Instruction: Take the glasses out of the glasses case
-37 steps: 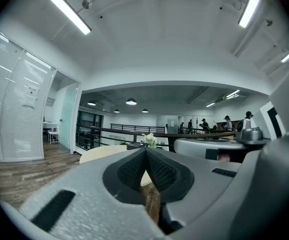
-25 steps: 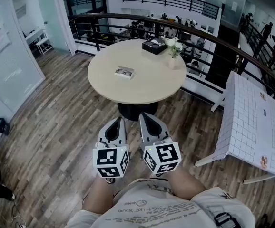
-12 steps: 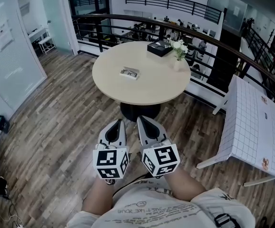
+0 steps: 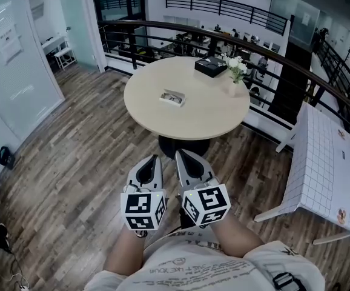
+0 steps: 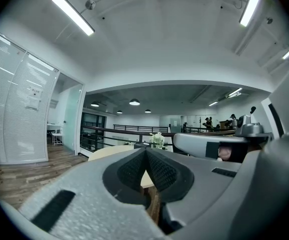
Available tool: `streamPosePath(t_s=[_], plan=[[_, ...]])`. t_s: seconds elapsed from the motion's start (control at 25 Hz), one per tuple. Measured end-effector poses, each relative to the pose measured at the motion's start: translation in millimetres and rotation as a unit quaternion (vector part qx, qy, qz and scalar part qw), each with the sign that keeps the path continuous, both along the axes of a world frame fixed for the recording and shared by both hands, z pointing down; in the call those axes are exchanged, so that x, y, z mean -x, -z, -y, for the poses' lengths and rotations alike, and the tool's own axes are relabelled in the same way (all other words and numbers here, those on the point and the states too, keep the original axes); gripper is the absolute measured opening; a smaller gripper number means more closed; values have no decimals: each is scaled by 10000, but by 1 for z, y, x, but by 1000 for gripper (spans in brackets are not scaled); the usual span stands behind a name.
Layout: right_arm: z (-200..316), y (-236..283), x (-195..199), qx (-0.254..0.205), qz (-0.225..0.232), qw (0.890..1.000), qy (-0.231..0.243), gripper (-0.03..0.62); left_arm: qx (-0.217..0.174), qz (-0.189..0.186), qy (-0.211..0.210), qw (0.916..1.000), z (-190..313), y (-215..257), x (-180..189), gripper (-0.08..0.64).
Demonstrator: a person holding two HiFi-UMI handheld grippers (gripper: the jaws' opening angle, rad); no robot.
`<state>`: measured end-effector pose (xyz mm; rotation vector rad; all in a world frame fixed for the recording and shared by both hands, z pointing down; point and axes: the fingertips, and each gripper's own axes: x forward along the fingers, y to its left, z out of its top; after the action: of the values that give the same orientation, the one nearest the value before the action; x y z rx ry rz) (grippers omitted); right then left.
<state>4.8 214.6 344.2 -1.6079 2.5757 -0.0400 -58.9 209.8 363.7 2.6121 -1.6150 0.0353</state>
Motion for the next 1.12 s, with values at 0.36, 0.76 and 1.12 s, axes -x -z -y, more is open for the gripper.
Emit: streamPosePath(t_s=[0.36, 0.76, 1.12], plan=[[68, -3, 8, -53, 93, 9999, 103, 9, -61, 85, 94, 9999, 63, -4, 8, 9], [164, -16, 13, 170, 147, 9995, 231, 9, 154, 64, 232, 9996, 154, -17, 12, 9], [267, -15, 0, 362, 143, 9990, 231, 9, 391, 33, 241, 9989, 252, -20, -2, 9]])
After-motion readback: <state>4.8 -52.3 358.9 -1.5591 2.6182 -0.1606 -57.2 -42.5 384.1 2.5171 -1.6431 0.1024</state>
